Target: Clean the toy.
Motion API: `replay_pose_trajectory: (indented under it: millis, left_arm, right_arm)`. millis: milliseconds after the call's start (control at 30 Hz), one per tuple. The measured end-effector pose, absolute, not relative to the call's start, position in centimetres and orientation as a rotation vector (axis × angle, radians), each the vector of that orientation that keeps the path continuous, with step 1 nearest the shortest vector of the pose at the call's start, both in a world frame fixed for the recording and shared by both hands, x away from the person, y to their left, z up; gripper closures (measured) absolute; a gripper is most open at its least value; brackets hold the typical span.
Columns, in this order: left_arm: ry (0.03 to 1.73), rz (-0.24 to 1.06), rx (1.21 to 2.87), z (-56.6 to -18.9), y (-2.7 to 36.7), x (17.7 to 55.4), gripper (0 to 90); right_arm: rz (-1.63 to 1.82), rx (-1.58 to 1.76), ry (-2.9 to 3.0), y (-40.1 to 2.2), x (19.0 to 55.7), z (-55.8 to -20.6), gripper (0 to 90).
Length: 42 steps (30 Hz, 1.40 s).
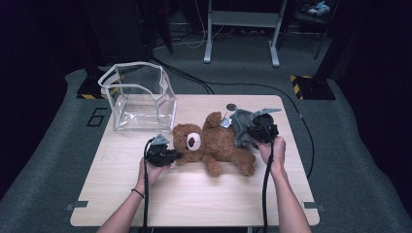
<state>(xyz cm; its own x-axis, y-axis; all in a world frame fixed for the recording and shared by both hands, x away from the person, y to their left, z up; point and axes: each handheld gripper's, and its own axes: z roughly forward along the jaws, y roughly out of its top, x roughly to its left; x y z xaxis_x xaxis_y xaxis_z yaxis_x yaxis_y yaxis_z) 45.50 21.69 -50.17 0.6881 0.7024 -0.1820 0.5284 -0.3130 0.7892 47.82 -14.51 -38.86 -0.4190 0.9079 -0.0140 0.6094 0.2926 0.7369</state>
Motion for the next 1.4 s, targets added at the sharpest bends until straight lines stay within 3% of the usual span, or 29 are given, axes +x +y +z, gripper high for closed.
replay_pose_trajectory:
  millis: [167,400,633,1067,1400]
  left_arm:
    - [0.946,0.244,1.995,-50.2,21.7,45.5,76.8]
    - [0.941,0.244,2.002,-50.2,21.7,45.6,76.8]
    - [0.944,0.242,1.993,-50.2,21.7,45.6,76.9]
    - [0.919,0.24,1.976,-50.2,21.8,45.6,77.0]
    - [0.911,0.246,1.99,-50.3,21.7,45.7,77.2]
  right_arm:
    - [0.984,1.185,2.249,-9.2,46.9,-36.8,85.3]
    - [0.925,1.047,2.405,-3.2,47.5,-38.8,85.2]
    - [0.858,1.119,2.41,-4.0,48.4,-40.6,85.4]
    - [0.739,1.174,2.331,-7.4,48.4,-39.2,85.2]
    - [0.891,1.036,2.423,-2.5,49.6,-36.6,85.0]
